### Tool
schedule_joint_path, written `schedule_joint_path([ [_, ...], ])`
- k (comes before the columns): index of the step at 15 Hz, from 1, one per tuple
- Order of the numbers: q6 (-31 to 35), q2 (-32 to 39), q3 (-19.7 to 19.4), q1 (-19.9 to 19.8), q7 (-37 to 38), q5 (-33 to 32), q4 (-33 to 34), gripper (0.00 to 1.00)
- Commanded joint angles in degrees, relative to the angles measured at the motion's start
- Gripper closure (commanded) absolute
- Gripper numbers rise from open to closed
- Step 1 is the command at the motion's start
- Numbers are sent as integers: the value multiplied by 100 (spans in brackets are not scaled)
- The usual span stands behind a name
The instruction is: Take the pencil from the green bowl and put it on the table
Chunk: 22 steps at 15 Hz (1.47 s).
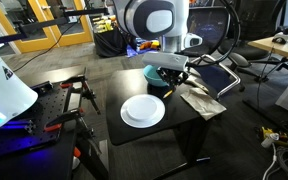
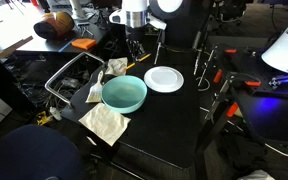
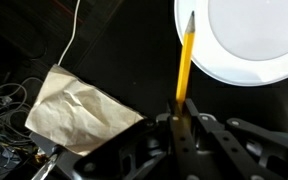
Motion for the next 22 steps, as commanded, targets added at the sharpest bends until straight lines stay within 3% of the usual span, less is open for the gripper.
schedule_joint_path([
  [1, -81, 400, 314, -357, -657, 84, 320, 98],
  [6, -161, 711, 295, -407, -1112, 74, 521, 98],
  [8, -125, 679, 187, -324, -1063, 52, 495, 65],
  [16, 353, -365, -197, 143, -573, -87, -327, 6],
  [17, 373, -549, -327, 291, -387, -114, -449, 1],
  [22, 308, -1286, -861, 896, 328, -453, -919, 0],
])
